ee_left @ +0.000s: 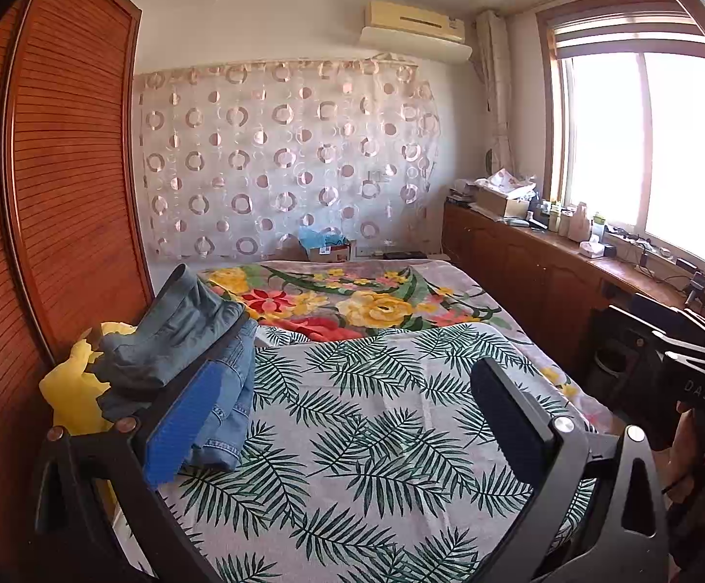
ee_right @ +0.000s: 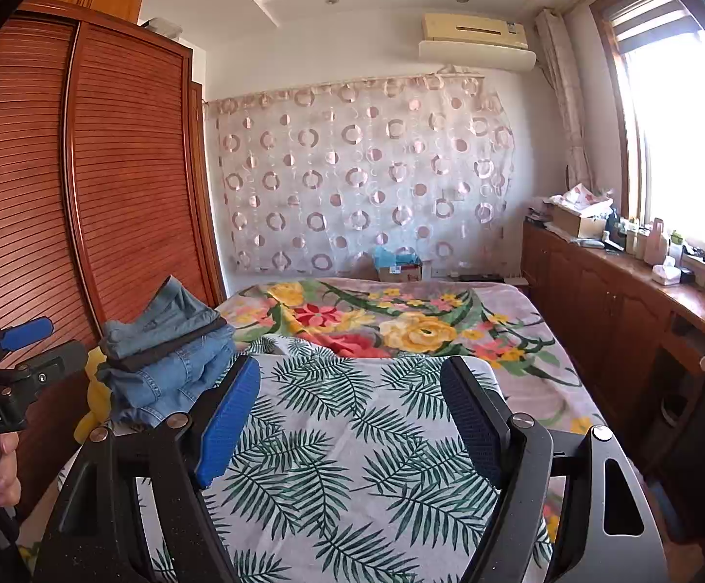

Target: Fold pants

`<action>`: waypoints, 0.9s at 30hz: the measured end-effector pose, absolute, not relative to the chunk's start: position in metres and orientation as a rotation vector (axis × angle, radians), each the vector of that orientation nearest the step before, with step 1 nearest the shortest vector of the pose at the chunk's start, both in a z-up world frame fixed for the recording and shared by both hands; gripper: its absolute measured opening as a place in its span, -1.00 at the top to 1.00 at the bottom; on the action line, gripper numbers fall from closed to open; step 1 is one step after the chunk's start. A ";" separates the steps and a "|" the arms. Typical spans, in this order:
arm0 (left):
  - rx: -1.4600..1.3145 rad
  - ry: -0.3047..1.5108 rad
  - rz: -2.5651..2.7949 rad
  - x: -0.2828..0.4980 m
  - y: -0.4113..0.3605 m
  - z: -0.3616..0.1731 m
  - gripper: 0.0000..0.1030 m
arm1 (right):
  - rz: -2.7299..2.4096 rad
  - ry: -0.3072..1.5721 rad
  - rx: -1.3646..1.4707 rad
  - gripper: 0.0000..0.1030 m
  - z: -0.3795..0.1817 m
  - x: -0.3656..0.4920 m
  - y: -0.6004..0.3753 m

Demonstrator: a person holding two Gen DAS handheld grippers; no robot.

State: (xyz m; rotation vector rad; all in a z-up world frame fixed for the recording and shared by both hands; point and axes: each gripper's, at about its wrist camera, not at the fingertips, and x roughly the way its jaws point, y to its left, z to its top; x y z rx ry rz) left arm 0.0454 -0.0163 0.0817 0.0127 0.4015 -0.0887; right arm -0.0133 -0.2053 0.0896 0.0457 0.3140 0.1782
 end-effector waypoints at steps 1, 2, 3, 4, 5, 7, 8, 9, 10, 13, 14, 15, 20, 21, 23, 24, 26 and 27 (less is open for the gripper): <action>0.014 0.402 -0.087 0.046 -0.016 0.081 -0.99 | 0.178 0.314 0.047 -0.52 0.090 -0.013 -0.206; 0.012 0.402 -0.087 0.046 -0.016 0.081 -0.99 | 0.180 0.314 0.047 -0.52 0.090 -0.013 -0.206; 0.011 0.402 -0.087 0.046 -0.016 0.081 -0.99 | 0.181 0.314 0.047 -0.52 0.090 -0.013 -0.206; 0.010 0.402 -0.089 0.046 -0.016 0.082 -0.99 | 0.180 0.312 0.046 -0.52 0.090 -0.013 -0.206; 0.010 0.402 -0.090 0.046 -0.016 0.082 -0.99 | 0.180 0.311 0.045 -0.52 0.091 -0.013 -0.206; 0.011 0.401 -0.088 0.046 -0.016 0.082 -0.99 | 0.181 0.310 0.045 -0.52 0.090 -0.013 -0.206; 0.011 0.401 -0.089 0.046 -0.016 0.082 -0.99 | 0.180 0.310 0.045 -0.52 0.090 -0.012 -0.207; 0.010 0.401 -0.089 0.046 -0.016 0.082 -0.99 | 0.180 0.310 0.045 -0.52 0.090 -0.012 -0.207; 0.010 0.401 -0.089 0.046 -0.016 0.082 -0.99 | 0.181 0.310 0.045 -0.52 0.090 -0.012 -0.207; 0.011 0.400 -0.088 0.046 -0.016 0.082 -0.99 | 0.180 0.309 0.045 -0.52 0.090 -0.012 -0.207; 0.010 0.401 -0.089 0.046 -0.016 0.082 -0.99 | 0.180 0.310 0.045 -0.52 0.090 -0.011 -0.207; 0.010 0.401 -0.089 0.046 -0.016 0.082 -0.99 | 0.180 0.310 0.045 -0.52 0.090 -0.011 -0.207; 0.010 0.402 -0.090 0.046 -0.016 0.082 -0.99 | 0.180 0.310 0.046 -0.52 0.088 -0.011 -0.207; 0.011 0.401 -0.089 0.046 -0.016 0.082 -0.99 | 0.181 0.310 0.046 -0.52 0.088 -0.012 -0.207; 0.011 0.402 -0.089 0.046 -0.015 0.082 -0.99 | 0.180 0.309 0.045 -0.52 0.088 -0.011 -0.207; 0.010 0.401 -0.089 0.046 -0.015 0.082 -0.99 | 0.181 0.309 0.046 -0.52 0.087 -0.011 -0.207; 0.011 0.402 -0.088 0.046 -0.015 0.082 -0.99 | 0.179 0.309 0.044 -0.52 0.087 -0.011 -0.207; 0.010 0.401 -0.089 0.046 -0.015 0.082 -0.99 | 0.178 0.307 0.042 -0.52 0.087 -0.011 -0.207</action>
